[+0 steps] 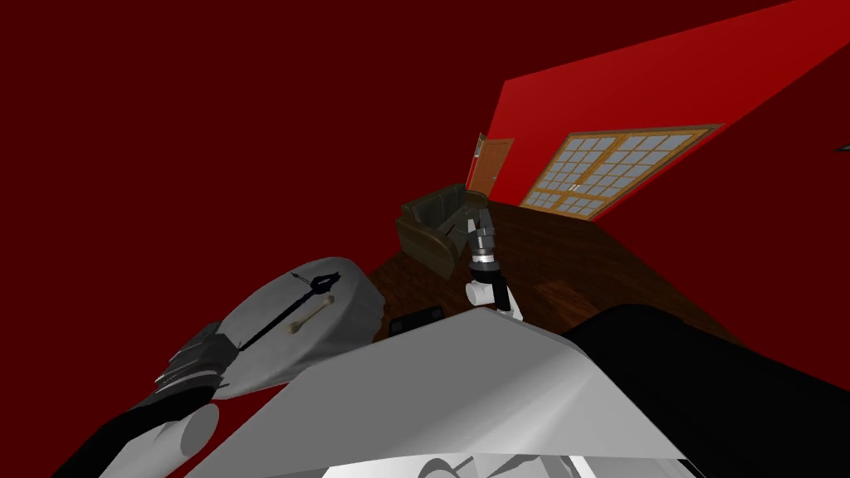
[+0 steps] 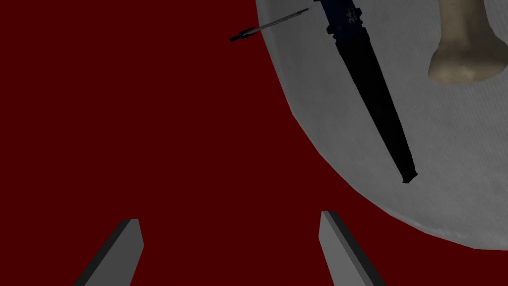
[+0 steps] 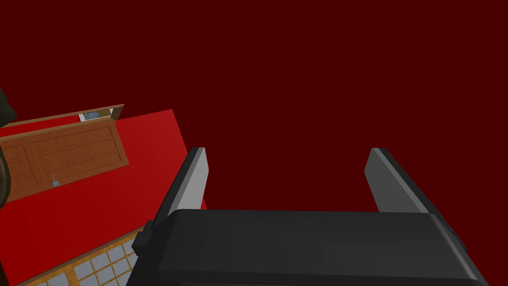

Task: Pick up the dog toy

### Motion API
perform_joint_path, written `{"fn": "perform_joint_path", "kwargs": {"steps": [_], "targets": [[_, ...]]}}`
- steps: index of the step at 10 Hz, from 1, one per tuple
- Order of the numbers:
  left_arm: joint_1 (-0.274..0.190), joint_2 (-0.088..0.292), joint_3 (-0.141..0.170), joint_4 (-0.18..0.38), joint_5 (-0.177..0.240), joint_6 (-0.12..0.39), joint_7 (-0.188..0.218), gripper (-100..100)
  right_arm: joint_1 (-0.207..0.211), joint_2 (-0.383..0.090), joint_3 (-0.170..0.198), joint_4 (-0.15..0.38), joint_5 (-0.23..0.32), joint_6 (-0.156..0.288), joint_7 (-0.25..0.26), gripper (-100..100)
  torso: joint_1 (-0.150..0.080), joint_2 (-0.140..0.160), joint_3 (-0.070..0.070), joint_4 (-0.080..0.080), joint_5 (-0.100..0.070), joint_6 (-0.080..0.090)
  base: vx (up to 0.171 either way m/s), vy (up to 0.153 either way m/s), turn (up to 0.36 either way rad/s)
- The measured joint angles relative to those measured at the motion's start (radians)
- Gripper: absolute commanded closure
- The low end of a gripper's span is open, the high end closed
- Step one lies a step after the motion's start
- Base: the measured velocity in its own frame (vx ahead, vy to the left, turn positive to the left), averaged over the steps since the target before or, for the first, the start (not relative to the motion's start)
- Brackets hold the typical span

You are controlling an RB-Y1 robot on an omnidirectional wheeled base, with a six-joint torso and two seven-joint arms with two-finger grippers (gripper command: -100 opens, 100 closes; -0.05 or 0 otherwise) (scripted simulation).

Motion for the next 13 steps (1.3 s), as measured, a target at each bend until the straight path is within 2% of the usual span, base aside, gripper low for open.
{"fn": "perform_joint_path", "kwargs": {"steps": [3,4,6,8,11,13], "targets": [[0.010,0.017,0.044,0.022,0.024,0.092,-0.002,-100,0.000,0.000,0.000,0.000,0.000,0.000,0.000,0,0.000,-0.001,-0.001,0.000,0.000,-0.001,0.000,-0.004,-0.146],[0.024,0.040,0.060,0.051,0.049,0.112,0.001,-100,0.000,0.000,0.000,0.000,0.000,0.000,0.000,0,0.000,-0.001,-0.001,0.000,0.000,0.000,0.004,0.000,-0.073],[0.015,0.038,0.078,0.092,0.055,0.149,-0.004,-100,0.000,0.000,0.000,0.000,0.000,0.000,0.000,0,-0.001,-0.002,-0.001,0.000,0.000,0.000,0.012,-0.006,-0.121],[0.012,0.051,0.098,0.131,0.074,0.192,-0.005,-100,0.000,0.000,0.000,0.000,0.000,0.000,0.000,0,-0.001,-0.002,-0.001,0.000,0.000,0.000,0.018,-0.005,-0.110],[0.017,0.058,0.126,0.162,0.095,0.257,-0.001,-100,0.000,0.000,0.000,0.000,0.000,0.000,0.000,0,-0.001,-0.003,-0.002,-0.001,0.000,-0.001,0.028,-0.005,-0.107],[0.007,0.070,0.148,0.215,0.118,0.314,0.005,-100,0.000,0.000,0.000,0.000,0.000,0.000,0.000,0,-0.001,-0.004,-0.002,-0.001,0.000,0.000,0.047,-0.009,-0.126]]}}
